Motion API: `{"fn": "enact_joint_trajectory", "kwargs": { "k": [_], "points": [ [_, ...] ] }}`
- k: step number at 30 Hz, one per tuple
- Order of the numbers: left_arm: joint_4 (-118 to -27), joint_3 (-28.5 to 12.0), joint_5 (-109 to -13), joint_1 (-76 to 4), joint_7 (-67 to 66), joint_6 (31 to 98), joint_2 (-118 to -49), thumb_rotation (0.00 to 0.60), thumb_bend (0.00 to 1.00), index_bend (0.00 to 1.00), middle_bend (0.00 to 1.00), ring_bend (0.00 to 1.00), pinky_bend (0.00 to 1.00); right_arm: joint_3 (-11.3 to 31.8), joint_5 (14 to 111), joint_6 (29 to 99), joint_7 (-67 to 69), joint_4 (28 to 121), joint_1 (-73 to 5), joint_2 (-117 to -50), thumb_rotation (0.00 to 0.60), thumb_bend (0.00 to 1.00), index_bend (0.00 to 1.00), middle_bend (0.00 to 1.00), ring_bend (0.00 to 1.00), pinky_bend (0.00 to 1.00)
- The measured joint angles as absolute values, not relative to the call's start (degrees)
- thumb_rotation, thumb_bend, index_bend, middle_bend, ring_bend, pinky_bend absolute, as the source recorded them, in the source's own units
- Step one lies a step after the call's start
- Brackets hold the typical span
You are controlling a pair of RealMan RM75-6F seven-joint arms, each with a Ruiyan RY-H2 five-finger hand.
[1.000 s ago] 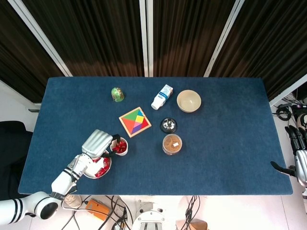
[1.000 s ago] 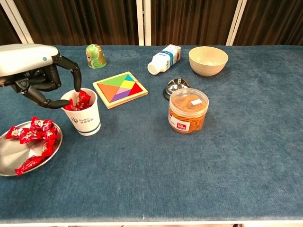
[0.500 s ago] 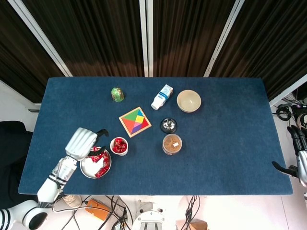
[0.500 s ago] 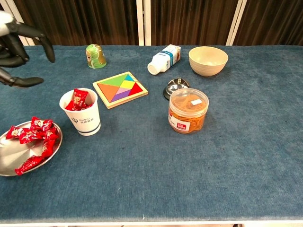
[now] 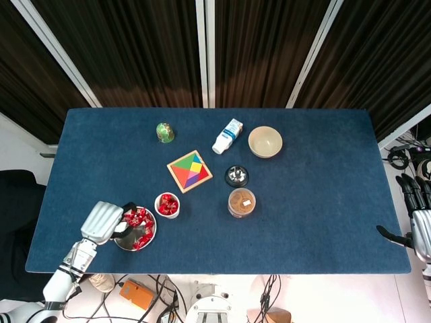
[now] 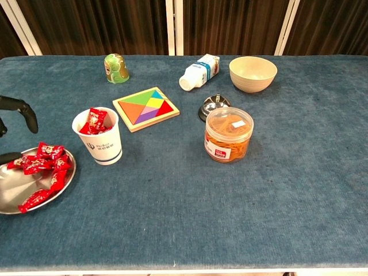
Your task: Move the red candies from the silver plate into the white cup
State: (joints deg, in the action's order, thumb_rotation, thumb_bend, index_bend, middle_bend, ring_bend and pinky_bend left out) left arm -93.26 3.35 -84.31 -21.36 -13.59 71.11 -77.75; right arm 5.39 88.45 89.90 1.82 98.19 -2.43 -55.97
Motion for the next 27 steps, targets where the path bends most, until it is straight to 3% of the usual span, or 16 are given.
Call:
{"fn": "enact_joint_trajectory", "kwargs": {
  "k": [7, 27],
  "points": [
    [-88.59, 2.44, -80.8, -21.79, -15.86, 67.25, -82.03, 0.6, 0.22, 0.44, 0.95, 0.92, 0.83, 5.11, 88.19, 90.35, 1.98, 98.18, -1.86, -55.87, 0.6, 0.16, 0.0, 0.12, 0.0, 0.1],
    [-86.86, 1.35, -78.25, -22.18, -16.29, 64.15, -83.73, 0.6, 0.25, 0.49, 0.95, 0.92, 0.83, 5.13, 87.75, 89.75, 2.11, 97.84, -2.05, -56.1, 0.6, 0.16, 0.0, 0.12, 0.0, 0.1]
  ]
}}
